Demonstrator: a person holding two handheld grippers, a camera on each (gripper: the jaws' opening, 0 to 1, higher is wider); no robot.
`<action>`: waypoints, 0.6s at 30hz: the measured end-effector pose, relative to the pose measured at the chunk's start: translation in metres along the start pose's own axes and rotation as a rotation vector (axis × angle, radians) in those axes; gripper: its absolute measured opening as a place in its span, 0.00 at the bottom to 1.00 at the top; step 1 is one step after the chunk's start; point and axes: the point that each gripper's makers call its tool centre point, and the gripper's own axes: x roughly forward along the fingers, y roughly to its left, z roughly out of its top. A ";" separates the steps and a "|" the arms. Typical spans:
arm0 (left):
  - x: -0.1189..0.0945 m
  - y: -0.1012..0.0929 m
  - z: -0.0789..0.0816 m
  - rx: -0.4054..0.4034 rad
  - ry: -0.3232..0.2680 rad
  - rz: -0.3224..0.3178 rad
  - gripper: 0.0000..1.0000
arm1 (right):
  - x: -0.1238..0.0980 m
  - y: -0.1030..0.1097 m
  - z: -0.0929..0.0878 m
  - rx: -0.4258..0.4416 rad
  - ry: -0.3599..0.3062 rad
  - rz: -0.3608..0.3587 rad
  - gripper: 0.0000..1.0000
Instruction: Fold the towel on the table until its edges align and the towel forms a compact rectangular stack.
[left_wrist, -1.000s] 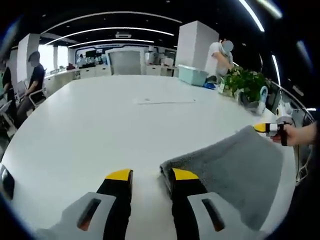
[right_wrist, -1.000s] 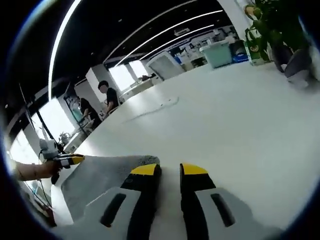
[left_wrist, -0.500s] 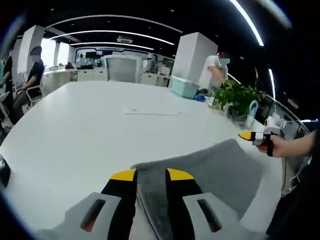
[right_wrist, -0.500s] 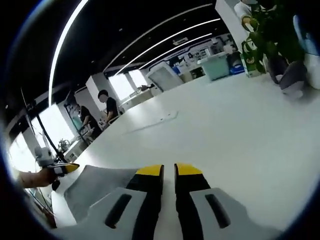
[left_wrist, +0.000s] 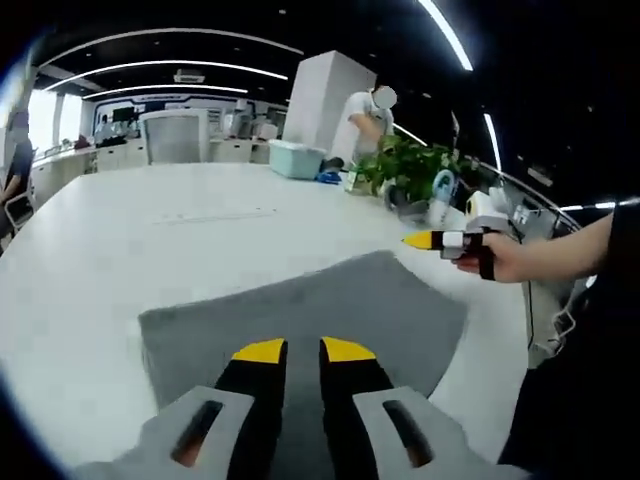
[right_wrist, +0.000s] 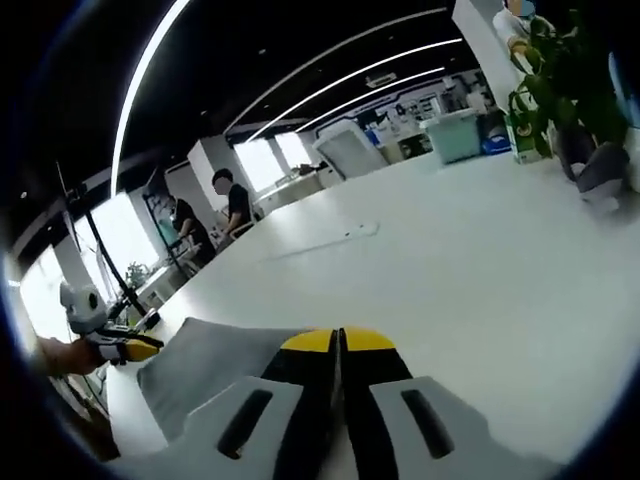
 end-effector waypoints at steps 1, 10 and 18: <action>0.000 -0.005 0.000 0.005 0.001 -0.010 0.12 | -0.002 0.002 0.002 -0.002 -0.005 0.000 0.00; -0.015 -0.037 0.009 0.034 -0.049 -0.042 0.10 | -0.022 0.021 0.018 -0.085 -0.034 0.031 0.00; -0.021 -0.062 0.005 0.058 -0.046 -0.086 0.08 | -0.031 0.042 0.044 -0.282 0.025 0.076 0.00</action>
